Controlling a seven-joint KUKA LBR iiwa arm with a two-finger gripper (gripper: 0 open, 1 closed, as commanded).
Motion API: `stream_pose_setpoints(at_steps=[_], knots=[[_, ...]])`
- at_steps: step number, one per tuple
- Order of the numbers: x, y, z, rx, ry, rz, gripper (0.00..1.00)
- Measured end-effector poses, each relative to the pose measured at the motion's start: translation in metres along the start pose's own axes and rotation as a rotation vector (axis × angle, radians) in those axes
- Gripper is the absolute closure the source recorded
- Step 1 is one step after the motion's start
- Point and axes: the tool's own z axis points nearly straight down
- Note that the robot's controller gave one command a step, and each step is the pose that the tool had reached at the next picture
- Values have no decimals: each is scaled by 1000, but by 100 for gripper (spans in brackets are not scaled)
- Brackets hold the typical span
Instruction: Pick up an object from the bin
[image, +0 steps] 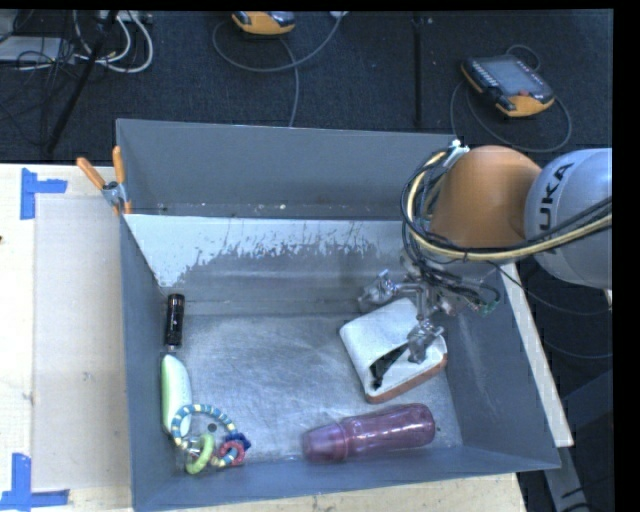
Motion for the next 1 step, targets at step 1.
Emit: stream_pose_setpoints(at_steps=[1], knots=[[3,3,30,0,-1,-168,0]])
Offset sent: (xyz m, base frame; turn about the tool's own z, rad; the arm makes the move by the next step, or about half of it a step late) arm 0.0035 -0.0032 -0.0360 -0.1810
